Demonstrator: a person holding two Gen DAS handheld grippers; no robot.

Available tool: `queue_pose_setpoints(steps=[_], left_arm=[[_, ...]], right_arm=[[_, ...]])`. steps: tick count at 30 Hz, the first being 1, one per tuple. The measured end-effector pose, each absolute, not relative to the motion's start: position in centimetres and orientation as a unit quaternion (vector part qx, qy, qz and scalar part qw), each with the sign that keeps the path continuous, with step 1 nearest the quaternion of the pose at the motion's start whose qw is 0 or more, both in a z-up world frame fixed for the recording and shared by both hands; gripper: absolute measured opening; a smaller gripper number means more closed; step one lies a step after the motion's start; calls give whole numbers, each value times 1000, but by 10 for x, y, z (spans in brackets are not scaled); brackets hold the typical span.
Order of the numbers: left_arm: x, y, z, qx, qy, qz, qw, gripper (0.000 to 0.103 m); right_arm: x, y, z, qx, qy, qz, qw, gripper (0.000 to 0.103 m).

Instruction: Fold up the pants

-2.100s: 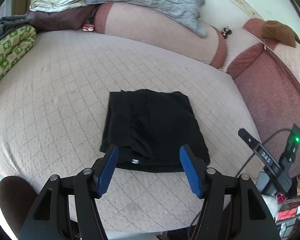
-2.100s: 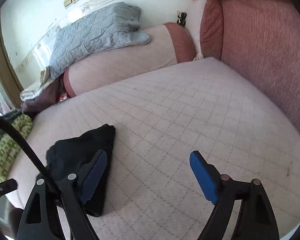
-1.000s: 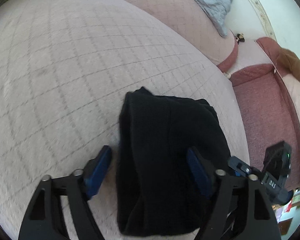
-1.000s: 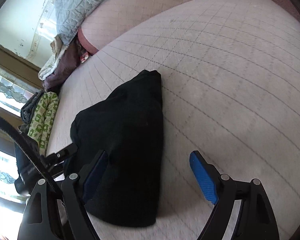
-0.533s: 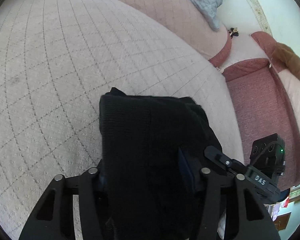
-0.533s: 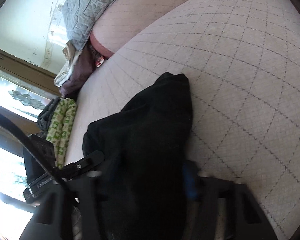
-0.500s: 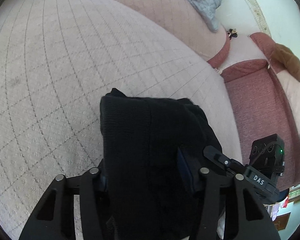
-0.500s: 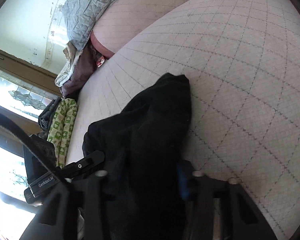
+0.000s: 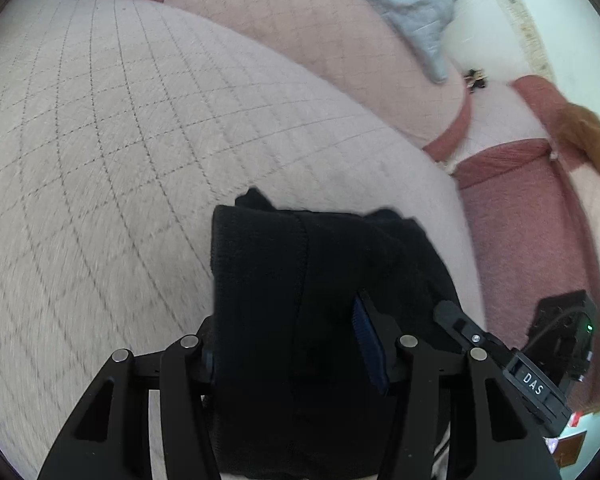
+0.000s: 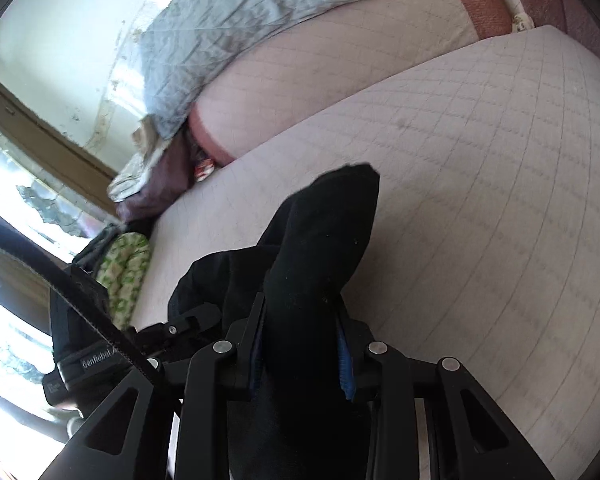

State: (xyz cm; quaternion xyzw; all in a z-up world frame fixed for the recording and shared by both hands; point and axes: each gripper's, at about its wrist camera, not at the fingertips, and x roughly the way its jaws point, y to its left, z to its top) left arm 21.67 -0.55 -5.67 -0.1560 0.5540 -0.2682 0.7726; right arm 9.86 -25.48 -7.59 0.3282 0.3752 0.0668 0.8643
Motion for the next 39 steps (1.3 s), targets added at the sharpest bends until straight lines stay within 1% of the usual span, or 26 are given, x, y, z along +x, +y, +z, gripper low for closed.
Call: queue_pose_setpoints(steps=[6,7,8,9,10,11,12,13,14,15,16,17,19,20,23,24,25,27,30,33,36,38,39], left_arm=[[221,-12,-70,-142,557,-265,774,53],[221,-11,-71,-144,559,-262,773,57],[222,-10,-74,-152,563,-258,770,60],[222,-8,-76,-159,567,-257,766,62],[223,-6,-79,-171,572,-255,760,64],[224,-4,-80,-177,574,-254,758,64],[225,-4,-80,-177,576,-252,757,64],[225,-5,-79,-171,576,-252,758,64],[224,-8,-78,-164,576,-254,759,58],[223,-12,-74,-153,575,-259,761,56],[221,-16,-69,-144,571,-261,765,53],[221,-20,-64,-139,569,-263,767,52],[222,-23,-53,-137,560,-269,772,52],[224,-23,-49,-139,556,-270,774,52],[237,-27,-47,-143,552,-265,777,53],[242,-30,-52,-135,561,-257,775,53],[247,-34,-58,-120,573,-243,774,53],[251,-32,-63,-122,584,-239,766,53],[243,-17,-50,-139,578,-260,761,53],[228,1,-30,-145,562,-276,766,54],[224,10,-11,-174,541,-282,773,59],[228,3,-8,-176,534,-282,777,64],[230,-1,-10,-173,535,-278,779,64]], right_arm=[[103,-271,-102,342,382,49,857,32],[103,-272,-103,343,382,50,857,34],[103,-273,-104,347,382,52,855,34],[103,-274,-106,355,382,54,852,38],[104,-274,-109,363,383,56,848,53],[107,-275,-113,374,384,56,842,62],[110,-276,-117,380,386,54,839,75],[113,-276,-121,384,389,54,835,78],[117,-277,-126,393,392,59,830,78],[120,-279,-129,404,387,67,826,75],[125,-280,-130,416,387,80,819,51],[129,-279,-128,423,389,95,813,40],[129,-276,-115,402,380,95,827,31],[130,-274,-108,393,375,97,834,30],[129,-277,-92,384,346,98,850,31],[129,-280,-91,385,341,85,854,36],[128,-283,-93,384,342,65,855,50],[125,-293,-100,393,351,27,850,72],[119,-304,-96,417,339,21,843,72],[109,-307,-77,417,310,31,854,72],[106,-297,-67,412,306,50,857,72],[104,-289,-66,403,312,58,859,72],[104,-283,-67,399,318,61,858,72]])
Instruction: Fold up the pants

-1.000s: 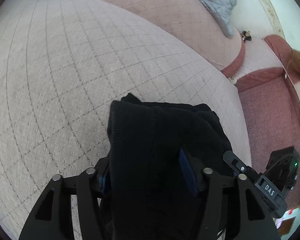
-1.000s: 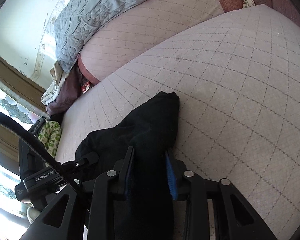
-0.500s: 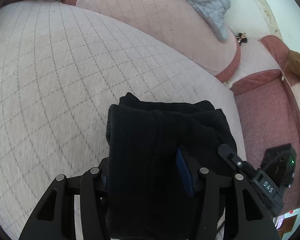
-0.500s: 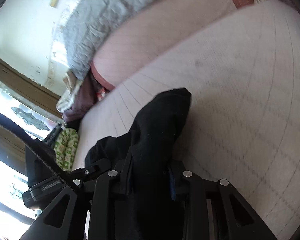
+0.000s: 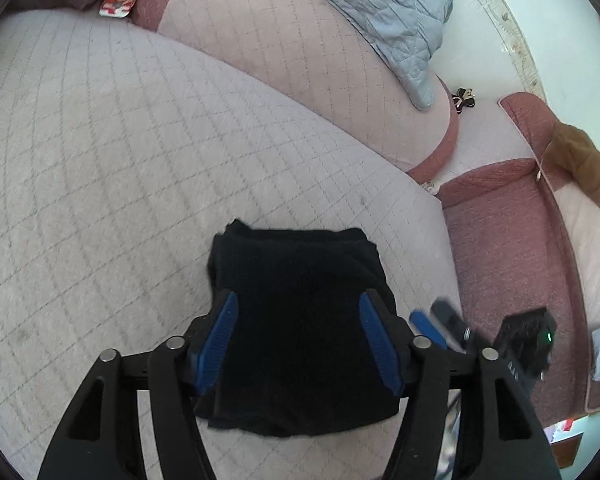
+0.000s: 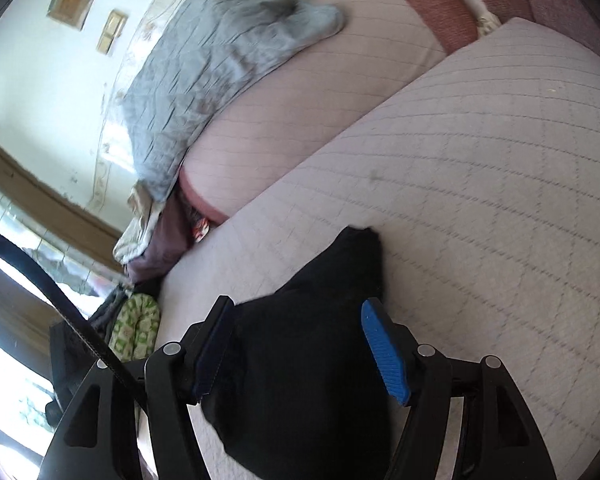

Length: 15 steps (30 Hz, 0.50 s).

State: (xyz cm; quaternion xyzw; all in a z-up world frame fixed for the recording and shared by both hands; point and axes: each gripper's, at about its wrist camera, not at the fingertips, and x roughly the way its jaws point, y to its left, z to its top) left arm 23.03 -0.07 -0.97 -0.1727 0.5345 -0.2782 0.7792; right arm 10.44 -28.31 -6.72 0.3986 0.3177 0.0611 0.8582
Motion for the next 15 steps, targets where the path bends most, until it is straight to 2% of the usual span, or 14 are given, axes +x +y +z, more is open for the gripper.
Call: queue_pose_setpoints(steps=[7,10,15], left_arm=[[252,-37,-61,-129,563,-224,785,64],[245,-37,-51,-115,556,-219,793,64],[208,-22,-3,-102,519,-231,816,64]], right_arm=[[95,-272,-92,428,351,81,829,72],[101,-273,-101,428,374,83,818,72],[81,-277,-78,412,342,64,842,72]])
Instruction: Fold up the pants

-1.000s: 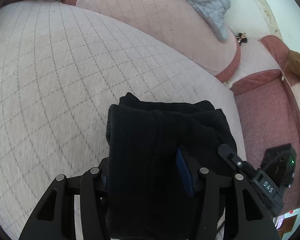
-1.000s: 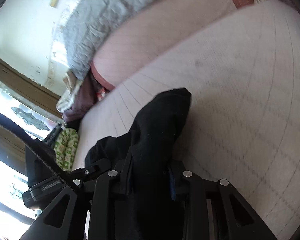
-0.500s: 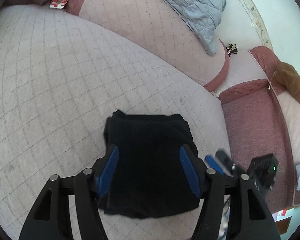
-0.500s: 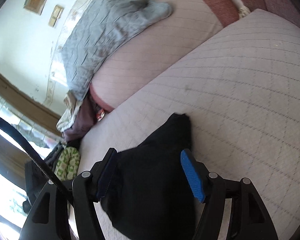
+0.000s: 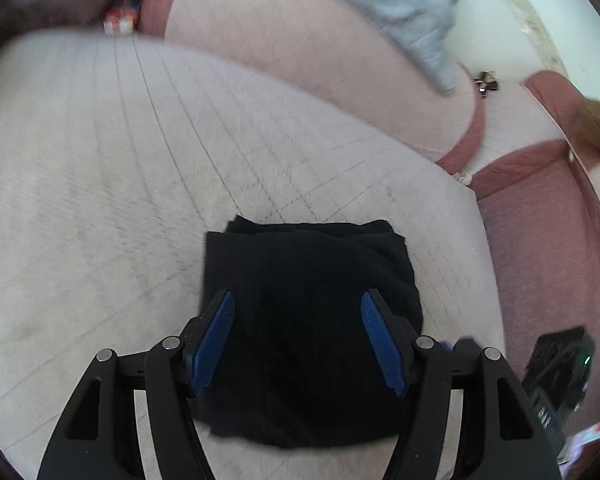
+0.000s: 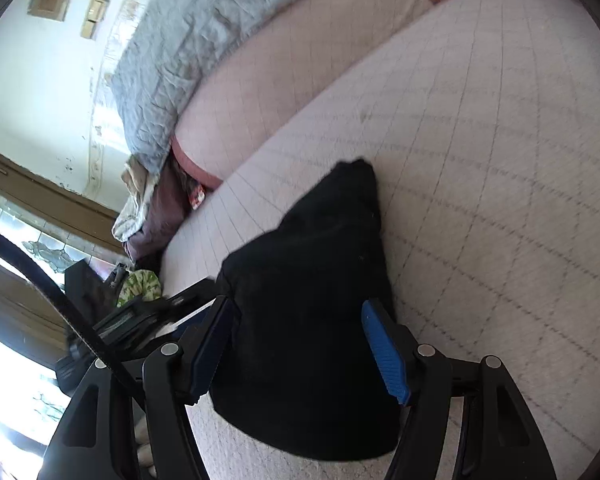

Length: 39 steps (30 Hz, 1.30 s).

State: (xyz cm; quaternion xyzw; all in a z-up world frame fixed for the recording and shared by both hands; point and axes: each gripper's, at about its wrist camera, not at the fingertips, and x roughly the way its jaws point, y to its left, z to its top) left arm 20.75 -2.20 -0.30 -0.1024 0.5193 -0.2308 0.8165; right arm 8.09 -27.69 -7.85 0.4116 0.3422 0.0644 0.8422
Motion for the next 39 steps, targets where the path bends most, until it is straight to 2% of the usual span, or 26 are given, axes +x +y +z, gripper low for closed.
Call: queue_pose_setpoints(steps=[6,10,14,16,18,21,26,33,39], left_arm=[[122,-16,46,1,442,-222,869,66],[69,-12,60,32,402,-215,890,66],[28,-15,71,53,362,-192,911,67],[13,-15,77,52,350,-187,916,73],[1,-15,80,52,340,-183,921,76],[-8,-16,76,77,335,-165,925,76],[-14,-2,61,74,358,-161,917,76],[-1,10,36,46,389,-175,903,76],[18,4,39,68,357,-195,911,76]], right_arm=[[24,-268,-25,362,308,46,879,72],[-29,-249,1,305,282,29,909,81],[-65,-227,-2,192,261,-40,945,87],[-70,-222,-16,159,262,-68,949,87],[-63,-227,-32,187,306,-70,931,87],[-61,-241,-44,267,310,-36,912,87],[-61,-253,-57,312,331,-30,890,87],[-59,-239,-60,290,348,-30,891,87],[-57,-221,-52,241,345,-50,906,87]])
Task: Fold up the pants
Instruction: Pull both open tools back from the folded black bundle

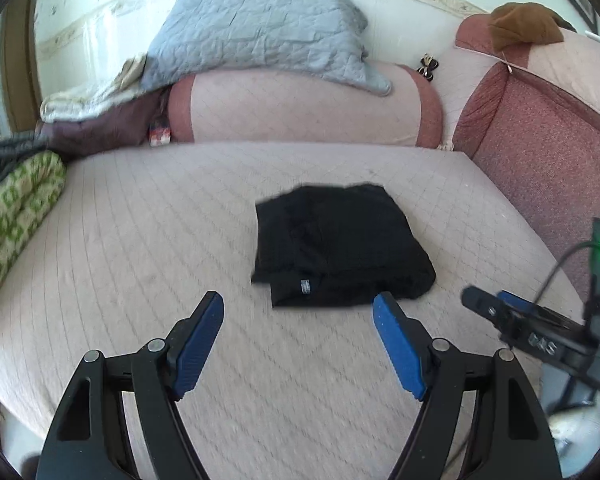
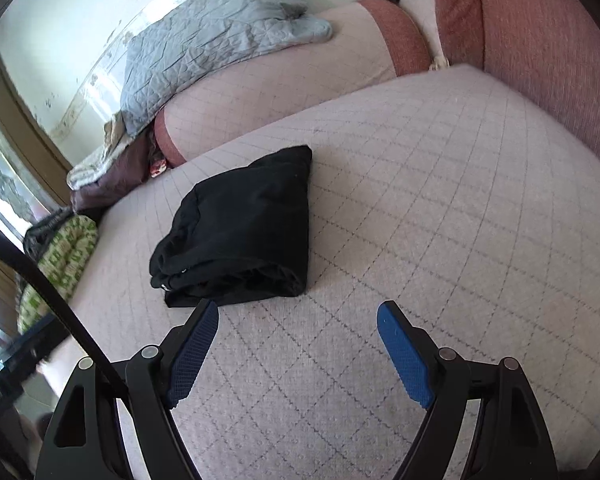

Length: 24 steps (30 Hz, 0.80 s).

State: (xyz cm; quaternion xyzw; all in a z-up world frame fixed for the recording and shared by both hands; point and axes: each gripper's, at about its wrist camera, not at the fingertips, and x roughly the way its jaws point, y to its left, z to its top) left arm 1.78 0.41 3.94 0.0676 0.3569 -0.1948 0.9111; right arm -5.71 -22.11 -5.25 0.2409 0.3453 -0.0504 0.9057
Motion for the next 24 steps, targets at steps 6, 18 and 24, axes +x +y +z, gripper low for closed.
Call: queue_pose_setpoints(steps=[6,18,24], left_arm=[[67,-10,44,85,286,-138,945,80],[104,5,-1,23,396,-179,901,80],[105,2,-18,28,419,-171,892,80]], right_arm=[[-30,-223,-14,209,328,-89,917,87],[-5,-206,-43,148,343,-124,919,87],[-3,-204,-56,138,375,-132,907,87]])
